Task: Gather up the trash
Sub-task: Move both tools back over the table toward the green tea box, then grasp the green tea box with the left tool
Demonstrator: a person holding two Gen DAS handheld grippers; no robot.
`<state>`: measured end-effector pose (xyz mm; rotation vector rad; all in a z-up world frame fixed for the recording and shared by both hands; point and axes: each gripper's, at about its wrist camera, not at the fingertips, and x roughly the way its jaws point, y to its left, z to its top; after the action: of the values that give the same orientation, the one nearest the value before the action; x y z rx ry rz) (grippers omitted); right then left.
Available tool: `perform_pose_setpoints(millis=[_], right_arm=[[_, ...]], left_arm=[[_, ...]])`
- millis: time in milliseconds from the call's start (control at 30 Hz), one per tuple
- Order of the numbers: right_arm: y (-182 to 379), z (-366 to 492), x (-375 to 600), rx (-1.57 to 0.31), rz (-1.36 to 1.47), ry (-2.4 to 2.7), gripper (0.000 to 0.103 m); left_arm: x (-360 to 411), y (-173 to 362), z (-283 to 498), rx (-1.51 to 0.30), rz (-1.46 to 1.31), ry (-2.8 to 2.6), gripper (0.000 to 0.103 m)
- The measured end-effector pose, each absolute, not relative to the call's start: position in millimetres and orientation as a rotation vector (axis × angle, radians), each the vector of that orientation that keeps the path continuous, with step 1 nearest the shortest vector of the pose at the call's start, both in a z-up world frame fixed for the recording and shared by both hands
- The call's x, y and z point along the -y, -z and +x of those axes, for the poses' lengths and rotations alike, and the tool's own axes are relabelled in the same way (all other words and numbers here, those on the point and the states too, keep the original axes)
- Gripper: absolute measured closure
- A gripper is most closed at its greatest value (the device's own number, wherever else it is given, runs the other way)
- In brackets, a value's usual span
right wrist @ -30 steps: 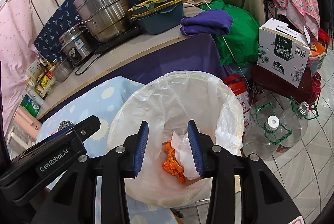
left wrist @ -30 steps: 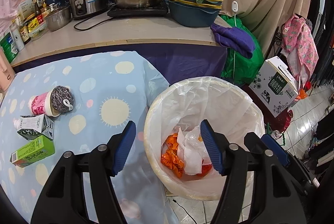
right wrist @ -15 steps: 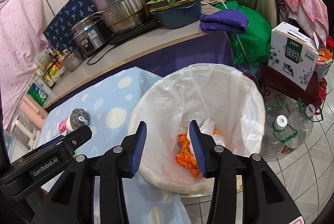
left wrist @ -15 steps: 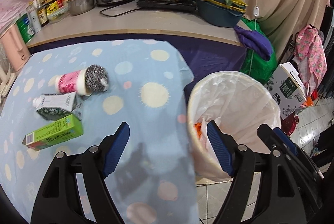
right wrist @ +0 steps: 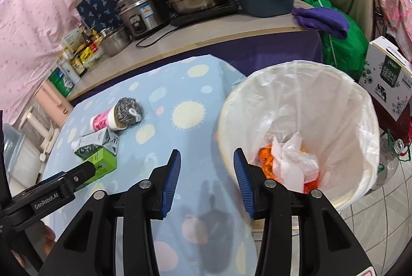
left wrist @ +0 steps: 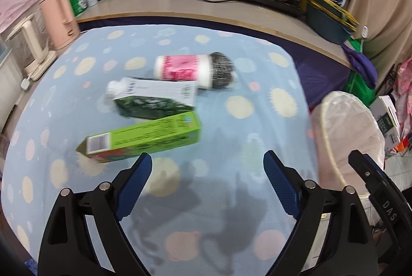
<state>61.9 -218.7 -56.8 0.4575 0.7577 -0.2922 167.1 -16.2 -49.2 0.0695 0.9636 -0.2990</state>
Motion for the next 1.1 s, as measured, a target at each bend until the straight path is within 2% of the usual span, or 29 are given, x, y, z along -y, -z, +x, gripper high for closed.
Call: perform_pose_setpoints(millis=[467, 667, 833, 1100], right_arm=[[66, 109, 149, -0.838, 0.369, 0.189, 0.061], [69, 122, 140, -0.851, 0.357, 0.184, 0.061], [69, 127, 140, -0.859, 0.351, 0.190, 0.061], [71, 127, 141, -0.870, 0.360, 0.186, 0.061]], left_arm=[[-97, 61, 199, -0.931, 0.005, 0.143, 0.013], [-93, 59, 229, -0.906, 0.064, 0.181, 0.011], [-86, 85, 253, -1.001, 0.057, 0.250, 0.012], [-72, 102, 230, -1.080, 0.018, 0.382, 0.012]])
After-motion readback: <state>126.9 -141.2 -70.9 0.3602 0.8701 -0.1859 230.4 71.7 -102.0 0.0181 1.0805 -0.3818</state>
